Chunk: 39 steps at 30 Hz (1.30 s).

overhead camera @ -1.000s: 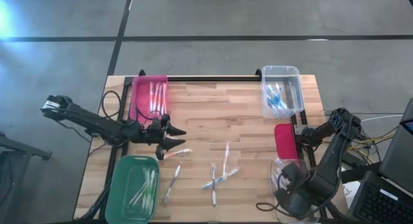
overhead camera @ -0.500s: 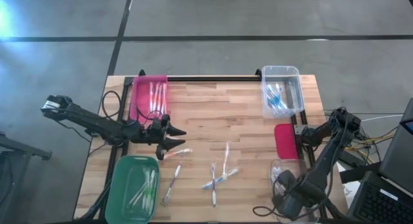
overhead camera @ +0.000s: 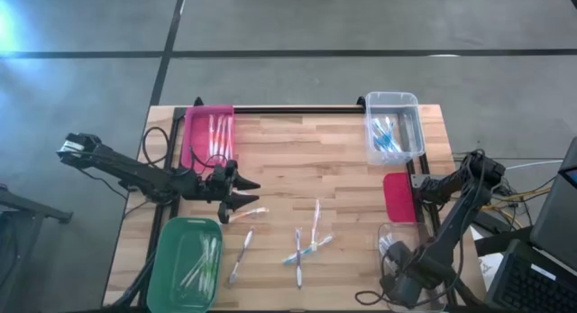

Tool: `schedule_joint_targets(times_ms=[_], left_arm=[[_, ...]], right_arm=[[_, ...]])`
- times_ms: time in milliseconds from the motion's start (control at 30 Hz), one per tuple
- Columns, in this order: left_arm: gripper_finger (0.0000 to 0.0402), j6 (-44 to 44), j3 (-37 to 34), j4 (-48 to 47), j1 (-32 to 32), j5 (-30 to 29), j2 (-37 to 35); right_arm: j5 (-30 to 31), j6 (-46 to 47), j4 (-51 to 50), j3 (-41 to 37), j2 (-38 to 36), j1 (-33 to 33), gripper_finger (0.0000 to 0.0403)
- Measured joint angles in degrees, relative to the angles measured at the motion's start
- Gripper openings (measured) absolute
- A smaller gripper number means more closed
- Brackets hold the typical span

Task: Pick & Place Toothbrushes
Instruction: Put the violet toothbrush into the bottom transparent bin, then put the orange toothbrush into the pink bin

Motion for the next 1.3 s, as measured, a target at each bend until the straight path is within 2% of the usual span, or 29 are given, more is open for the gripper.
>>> schedule_joint_targets(times_ms=[200, 467, 933, 1033, 1167, 1233, 1300], left_arm=[[0.0181, 0.00, 0.00, 0.00, 0.01, 0.00, 0.00], [0.0181, -0.09, 0.00, -0.06, 0.01, 0.00, 0.00], [0.0181, -0.22, 0.00, -0.07, 0.00, -0.02, 0.00], [0.0181, -0.22, 0.00, -0.07, 0.00, -0.02, 0.00], [0.0181, -0.22, 0.00, -0.09, -0.01, -0.02, 0.00], [0.0181, -0.22, 0.00, -0.09, 0.00, -0.02, 0.00], [0.0181, -0.21, 0.00, -0.15, 0.00, -0.02, 0.00]], right_arm=[[-0.25, 0.00, 3.49, -3.32, 0.00, 0.11, 0.0031], [-5.40, -0.02, 3.49, -5.75, 0.00, 0.20, 0.0051], [-6.02, -0.96, 2.26, -2.55, -0.80, 0.31, 0.0132], [-5.99, -0.64, -1.20, 0.27, -1.98, 0.31, 0.0143], [-4.71, 0.82, -11.31, 5.90, -3.33, 0.31, 0.0147], [-1.03, 0.83, -17.39, 9.21, -3.37, 0.33, 0.0144], [6.01, 0.56, -22.18, 12.11, -3.37, 0.29, 0.0136]])
